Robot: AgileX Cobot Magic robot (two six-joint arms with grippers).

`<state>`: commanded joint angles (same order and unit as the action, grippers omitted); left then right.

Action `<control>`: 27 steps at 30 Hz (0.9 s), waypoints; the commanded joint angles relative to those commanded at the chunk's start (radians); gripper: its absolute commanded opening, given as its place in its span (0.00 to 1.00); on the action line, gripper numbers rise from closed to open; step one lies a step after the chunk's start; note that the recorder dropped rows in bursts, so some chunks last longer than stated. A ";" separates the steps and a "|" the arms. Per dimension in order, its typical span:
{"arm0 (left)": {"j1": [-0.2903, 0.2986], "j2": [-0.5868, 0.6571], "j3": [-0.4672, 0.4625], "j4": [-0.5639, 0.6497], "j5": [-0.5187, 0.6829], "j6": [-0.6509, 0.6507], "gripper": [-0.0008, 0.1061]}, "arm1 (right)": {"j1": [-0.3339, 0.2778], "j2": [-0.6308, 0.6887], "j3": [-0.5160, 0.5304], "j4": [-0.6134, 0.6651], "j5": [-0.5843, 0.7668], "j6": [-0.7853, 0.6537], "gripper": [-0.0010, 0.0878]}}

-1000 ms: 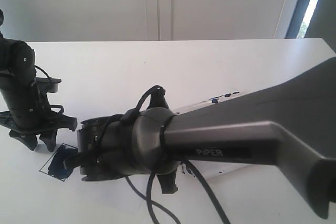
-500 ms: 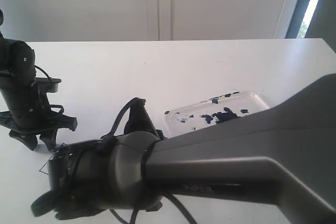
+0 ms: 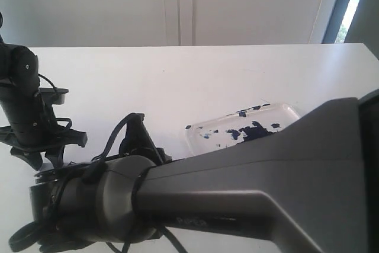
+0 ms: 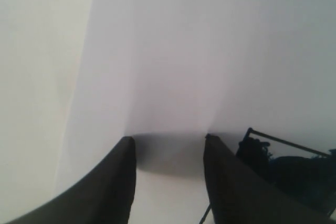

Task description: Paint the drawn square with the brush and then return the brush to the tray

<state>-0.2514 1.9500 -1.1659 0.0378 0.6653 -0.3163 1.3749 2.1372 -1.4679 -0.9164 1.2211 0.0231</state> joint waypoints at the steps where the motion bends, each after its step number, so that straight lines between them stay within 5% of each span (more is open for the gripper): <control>1: 0.000 0.000 0.000 0.000 0.000 0.000 0.46 | 0.000 0.000 0.000 0.000 0.000 0.000 0.01; 11: 0.000 0.000 0.000 0.000 -0.002 0.000 0.46 | -0.004 0.002 0.000 -0.020 0.000 -0.002 0.01; 27: 0.000 0.000 0.000 -0.006 0.000 0.002 0.46 | -0.090 0.041 0.000 -0.052 0.000 0.015 0.01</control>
<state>-0.2514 1.9500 -1.1659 0.0316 0.6650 -0.3142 1.2853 2.1783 -1.4679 -0.9682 1.2211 0.0380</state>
